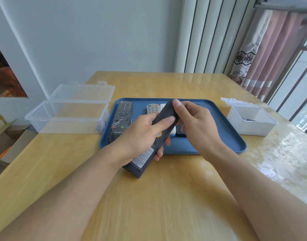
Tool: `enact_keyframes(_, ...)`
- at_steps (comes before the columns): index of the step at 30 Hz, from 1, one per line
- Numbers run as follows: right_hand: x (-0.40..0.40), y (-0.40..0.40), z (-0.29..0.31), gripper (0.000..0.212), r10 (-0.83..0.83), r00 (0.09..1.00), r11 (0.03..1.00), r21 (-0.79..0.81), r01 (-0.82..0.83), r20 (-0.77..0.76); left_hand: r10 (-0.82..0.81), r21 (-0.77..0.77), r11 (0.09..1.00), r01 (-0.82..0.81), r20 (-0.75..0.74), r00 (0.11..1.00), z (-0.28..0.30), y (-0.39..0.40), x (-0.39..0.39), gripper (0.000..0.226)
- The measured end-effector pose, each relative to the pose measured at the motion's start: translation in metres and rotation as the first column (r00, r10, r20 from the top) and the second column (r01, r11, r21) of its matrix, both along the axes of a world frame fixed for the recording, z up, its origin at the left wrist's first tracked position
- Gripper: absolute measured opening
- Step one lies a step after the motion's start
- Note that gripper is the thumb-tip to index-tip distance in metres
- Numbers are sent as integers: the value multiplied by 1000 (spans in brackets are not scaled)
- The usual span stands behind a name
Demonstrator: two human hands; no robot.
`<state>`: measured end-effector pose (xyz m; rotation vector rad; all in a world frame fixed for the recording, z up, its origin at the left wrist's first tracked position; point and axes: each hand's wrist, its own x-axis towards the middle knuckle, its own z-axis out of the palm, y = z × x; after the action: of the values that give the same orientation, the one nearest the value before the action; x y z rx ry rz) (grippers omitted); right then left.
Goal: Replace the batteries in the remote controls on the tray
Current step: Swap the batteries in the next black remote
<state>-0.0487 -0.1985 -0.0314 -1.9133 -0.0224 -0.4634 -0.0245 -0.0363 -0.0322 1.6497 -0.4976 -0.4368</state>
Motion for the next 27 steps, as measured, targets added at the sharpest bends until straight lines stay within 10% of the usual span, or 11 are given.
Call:
enact_keyframes(12,8,-16,3,19,136,989,980,155,-127,-49,-65,30,997,71,-149,987,12,5,-2,44)
enact_keyframes(20,15,-24,9,10,-71,993,756,644,116,-95,-141,-547,822,-160,-467,873,27,25,13,82)
enact_keyframes(27,11,-11,-2,24,170,976,862,501,-82,-133,176,-504,831,-236,-165,971,1,4,21,21)
